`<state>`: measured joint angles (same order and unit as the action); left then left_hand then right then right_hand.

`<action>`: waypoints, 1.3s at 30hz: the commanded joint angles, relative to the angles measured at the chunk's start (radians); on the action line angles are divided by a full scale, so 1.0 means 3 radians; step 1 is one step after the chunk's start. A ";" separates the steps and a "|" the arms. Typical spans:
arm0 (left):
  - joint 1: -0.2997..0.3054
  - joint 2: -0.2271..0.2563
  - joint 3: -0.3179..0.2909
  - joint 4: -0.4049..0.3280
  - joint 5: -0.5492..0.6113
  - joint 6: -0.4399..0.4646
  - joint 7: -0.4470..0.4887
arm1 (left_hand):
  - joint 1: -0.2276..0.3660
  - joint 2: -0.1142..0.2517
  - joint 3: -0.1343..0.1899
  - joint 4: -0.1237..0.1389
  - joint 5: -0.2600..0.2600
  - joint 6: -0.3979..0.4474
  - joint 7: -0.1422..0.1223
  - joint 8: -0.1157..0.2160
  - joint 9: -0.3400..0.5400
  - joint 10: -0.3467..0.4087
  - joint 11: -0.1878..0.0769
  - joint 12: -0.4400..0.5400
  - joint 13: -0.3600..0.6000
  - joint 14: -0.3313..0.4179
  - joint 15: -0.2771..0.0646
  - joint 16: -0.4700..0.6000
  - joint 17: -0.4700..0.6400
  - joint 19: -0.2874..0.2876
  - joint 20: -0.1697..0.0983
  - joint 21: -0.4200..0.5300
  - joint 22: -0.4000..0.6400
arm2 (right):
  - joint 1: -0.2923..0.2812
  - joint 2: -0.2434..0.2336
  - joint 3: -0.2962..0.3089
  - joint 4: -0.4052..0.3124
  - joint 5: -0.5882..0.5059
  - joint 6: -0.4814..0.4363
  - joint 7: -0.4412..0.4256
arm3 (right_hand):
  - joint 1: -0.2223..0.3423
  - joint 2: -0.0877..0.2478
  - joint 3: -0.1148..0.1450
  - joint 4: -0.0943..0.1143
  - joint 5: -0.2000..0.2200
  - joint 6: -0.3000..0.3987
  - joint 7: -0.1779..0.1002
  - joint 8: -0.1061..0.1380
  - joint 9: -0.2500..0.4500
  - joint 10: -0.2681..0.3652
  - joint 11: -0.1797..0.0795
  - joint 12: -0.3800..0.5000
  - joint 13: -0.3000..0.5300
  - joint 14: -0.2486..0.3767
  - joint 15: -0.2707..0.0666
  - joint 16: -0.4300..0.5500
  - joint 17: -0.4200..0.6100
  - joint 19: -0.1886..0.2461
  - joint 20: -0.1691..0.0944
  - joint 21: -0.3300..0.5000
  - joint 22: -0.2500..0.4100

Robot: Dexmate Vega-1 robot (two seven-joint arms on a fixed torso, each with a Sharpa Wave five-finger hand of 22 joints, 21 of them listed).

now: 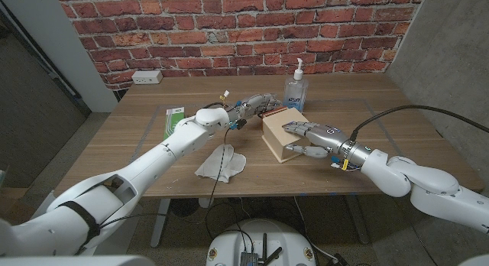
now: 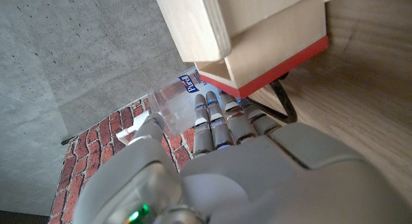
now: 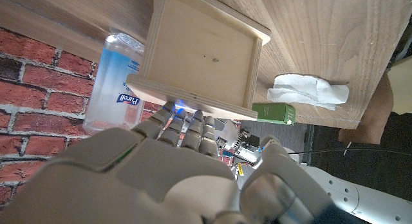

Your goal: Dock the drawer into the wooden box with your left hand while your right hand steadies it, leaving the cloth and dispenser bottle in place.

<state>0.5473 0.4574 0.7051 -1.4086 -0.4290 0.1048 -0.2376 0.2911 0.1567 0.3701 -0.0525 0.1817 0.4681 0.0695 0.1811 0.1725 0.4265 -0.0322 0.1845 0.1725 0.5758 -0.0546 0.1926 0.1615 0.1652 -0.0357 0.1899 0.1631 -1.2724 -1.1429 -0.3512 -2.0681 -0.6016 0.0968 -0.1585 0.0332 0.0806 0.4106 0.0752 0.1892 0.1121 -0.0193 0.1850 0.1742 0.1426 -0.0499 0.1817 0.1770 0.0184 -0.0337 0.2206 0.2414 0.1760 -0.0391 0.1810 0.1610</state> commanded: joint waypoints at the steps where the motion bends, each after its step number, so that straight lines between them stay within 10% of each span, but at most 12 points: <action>1: 0.0002 -0.0037 -0.0001 0.0049 -0.0022 -0.0044 -0.0026 | 0.0002 0.0020 0.0039 -0.0005 0.0025 -0.0013 -0.0001 -0.0001 0.0006 -0.0006 0.0006 0.0002 0.0010 0.0083 -0.0166 0.0017 0.0008 0.0052 -0.0192 0.0020 -0.0001 | -0.0007 0.0011 -0.0006 -0.0014 -0.0012 -0.0006 0.0002 | 0.0013 0.0162 0.0017 -0.0003 -0.0009 0.0015 0.0015 0.0008 0.0006 0.0017 0.0025 0.0019 0.0010 0.0009 -0.0071 0.0009 0.0010 0.0018 -0.0214 0.0016 0.0013; 39: -0.0071 -0.0181 0.0074 0.0245 -0.0050 -0.0067 -0.0168 | 0.0001 0.0017 0.0186 -0.0075 0.0015 -0.0011 0.0045 0.0007 0.0008 0.0006 0.0066 0.0014 0.0010 0.0378 -0.0166 0.0002 0.0003 0.0214 -0.0184 0.0020 0.0000 | 0.0072 0.0067 -0.0042 0.0061 -0.0016 0.0045 -0.0027 | 0.0010 0.0163 0.0013 -0.0005 -0.0010 0.0016 0.0008 0.0006 0.0006 0.0027 0.0012 0.0021 0.0010 0.0018 -0.0078 0.0016 0.0014 0.0028 -0.0209 0.0018 0.0013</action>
<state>0.5265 0.4025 0.7227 -1.3335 -0.4391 0.0672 -0.2780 0.2912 0.1567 0.4158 -0.0761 0.1818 0.4631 0.0744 0.1813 0.1725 0.4267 -0.0214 0.1846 0.1725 0.6775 -0.0608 0.1925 0.1617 0.2168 -0.0411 0.1899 0.1631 -1.2588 -1.1272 -0.3595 -2.0559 -0.6038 0.1065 -0.1645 0.0332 0.0806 0.4106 0.0752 0.1892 0.1121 -0.0193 0.1850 0.1742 0.1426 -0.0499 0.1817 0.1772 0.0184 -0.0337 0.2206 0.2441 0.1744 -0.0374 0.1820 0.1620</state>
